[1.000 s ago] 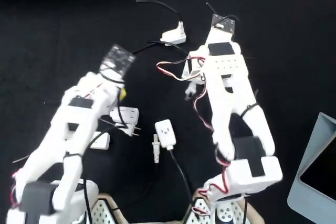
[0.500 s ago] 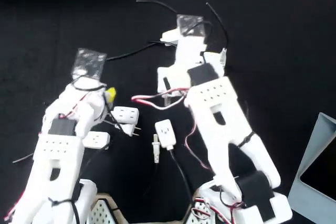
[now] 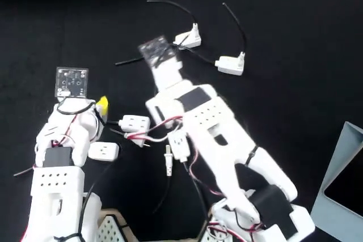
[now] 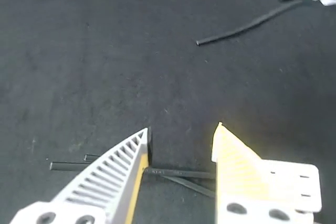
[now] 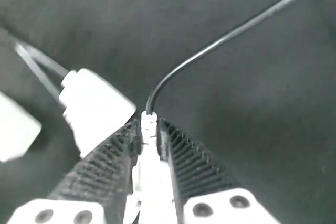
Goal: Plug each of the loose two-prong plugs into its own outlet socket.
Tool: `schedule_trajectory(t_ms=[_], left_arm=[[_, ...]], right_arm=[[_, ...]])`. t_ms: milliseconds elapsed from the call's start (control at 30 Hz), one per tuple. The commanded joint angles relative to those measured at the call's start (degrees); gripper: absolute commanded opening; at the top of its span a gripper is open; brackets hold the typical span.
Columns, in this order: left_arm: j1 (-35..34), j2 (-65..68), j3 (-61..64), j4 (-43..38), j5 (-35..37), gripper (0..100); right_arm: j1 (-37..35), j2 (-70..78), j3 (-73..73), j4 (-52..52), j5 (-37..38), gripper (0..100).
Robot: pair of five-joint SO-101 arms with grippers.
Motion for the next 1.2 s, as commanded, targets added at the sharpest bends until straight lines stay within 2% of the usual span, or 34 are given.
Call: schedule_trajectory(t_ms=[0,267,367,633,767,867,1000,1167], left_arm=[[-1.5,-1.0,-0.7,-2.1,3.4,20],[-1.3,-1.5,0.3,-1.6,3.7,20],[-0.9,-1.6,-0.1,1.2,3.7,20],[-1.0,-1.6,-5.7,9.5,4.0,20],[-0.8,-1.6,-6.7,11.5,4.7,28],[0.9,-1.6,-7.7,14.7,8.9,35],[5.0,-1.6,-9.6,18.7,8.9,36],[5.9,-1.6,-10.9,19.2,9.2,36]], right_arm=[[-3.4,-3.0,-5.8,4.1,1.3,1.1],[-6.6,-3.0,-13.0,11.3,1.3,1.1],[-6.2,-3.0,-16.1,11.5,0.6,1.1],[-3.7,-3.0,-22.7,11.2,-26.0,1.1],[-3.7,-3.0,-23.3,10.4,-31.5,1.1],[-2.7,-2.9,-21.8,6.8,-35.3,1.1],[-0.8,-2.9,-18.2,0.7,-38.9,1.1],[-0.4,-2.9,-16.1,-1.5,-41.3,1.1]])
